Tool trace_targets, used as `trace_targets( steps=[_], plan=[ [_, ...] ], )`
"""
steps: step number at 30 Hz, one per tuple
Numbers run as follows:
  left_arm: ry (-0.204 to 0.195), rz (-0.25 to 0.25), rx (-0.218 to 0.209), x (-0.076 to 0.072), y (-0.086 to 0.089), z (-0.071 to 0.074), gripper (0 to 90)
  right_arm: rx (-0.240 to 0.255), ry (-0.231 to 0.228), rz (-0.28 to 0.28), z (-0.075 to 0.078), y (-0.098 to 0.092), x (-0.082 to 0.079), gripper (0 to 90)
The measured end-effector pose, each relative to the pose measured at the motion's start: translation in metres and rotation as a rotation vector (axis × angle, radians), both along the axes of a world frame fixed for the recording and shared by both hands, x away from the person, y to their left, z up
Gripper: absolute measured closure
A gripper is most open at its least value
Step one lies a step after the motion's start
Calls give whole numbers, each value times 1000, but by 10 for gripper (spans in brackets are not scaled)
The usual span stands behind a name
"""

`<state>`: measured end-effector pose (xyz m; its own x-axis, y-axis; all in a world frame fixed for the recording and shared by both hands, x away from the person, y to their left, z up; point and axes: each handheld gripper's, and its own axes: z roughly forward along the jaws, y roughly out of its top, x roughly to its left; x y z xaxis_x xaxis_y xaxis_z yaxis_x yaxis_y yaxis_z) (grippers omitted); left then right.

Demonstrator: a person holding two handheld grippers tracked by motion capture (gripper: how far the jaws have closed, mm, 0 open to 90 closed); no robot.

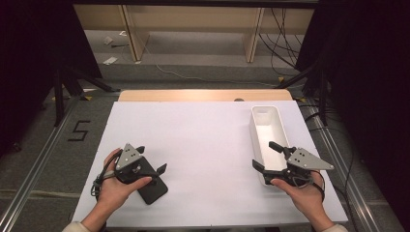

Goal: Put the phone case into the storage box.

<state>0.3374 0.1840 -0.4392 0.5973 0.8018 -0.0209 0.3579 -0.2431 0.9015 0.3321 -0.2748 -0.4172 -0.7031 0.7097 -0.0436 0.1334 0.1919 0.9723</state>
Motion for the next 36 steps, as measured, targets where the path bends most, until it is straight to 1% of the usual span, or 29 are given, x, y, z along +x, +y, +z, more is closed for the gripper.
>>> trace_targets(
  steps=[1,5,8,10,11,12,13,14,15,16,18,19,20,21,22,23,25,26,27,28,32,35,36],
  plan=[
    [1,0,-1,0,0,0,28,7,-4,0,0,0,0,160],
    [3,-3,-5,2,0,-1,37,2,1,0,-1,-1,1,161],
    [6,-8,-3,3,0,-2,48,9,-4,0,-2,0,2,162],
    [5,-10,-6,3,0,-2,83,6,-2,0,-2,0,2,163],
    [-1,-13,-7,2,0,-1,83,4,-2,-1,-2,0,1,163],
    [-7,-12,-7,2,0,-1,127,5,-5,-1,-1,0,1,164],
    [-10,-19,-3,1,0,0,275,6,-5,-1,-1,0,1,164],
    [-10,-25,-3,1,-1,0,275,6,-5,-1,-1,0,1,164],
    [-9,-25,-1,1,-1,0,387,6,-5,-2,-1,0,0,165],
    [-6,-39,-6,1,-3,0,510,6,-6,0,-1,1,1,165],
    [14,-74,-20,1,-5,0,711,4,-7,0,-1,1,1,166],
    [26,-86,-5,0,-9,1,860,3,-10,0,-1,2,0,167],
    [26,-86,-5,0,-9,1,890,3,-10,0,-1,2,0,167],
    [40,-81,2,-1,-11,1,890,2,-10,0,-1,2,0,167],
    [62,-84,20,-1,-13,1,899,3,-9,-1,0,2,-1,169],
    [72,-83,27,-1,-13,0,899,5,-9,-1,0,2,-1,169],
    [113,-80,44,-1,-15,-4,899,5,-11,0,0,3,-1,169],
    [121,-81,53,0,-15,-5,900,4,-10,1,0,3,-1,170],
    [152,-80,63,2,-17,-9,900,3,-12,5,0,5,-1,171],
    [152,-80,63,2,-17,-9,900,3,-12,5,0,5,-1,171],
    [199,-90,101,5,-22,-15,900,-1,-7,7,0,6,-1,172],
    [221,-98,137,7,-27,-20,900,0,-6,6,0,5,-1,172],
    [237,-106,163,9,-31,-23,900,2,-9,3,0,5,-1,172]
  ],
)
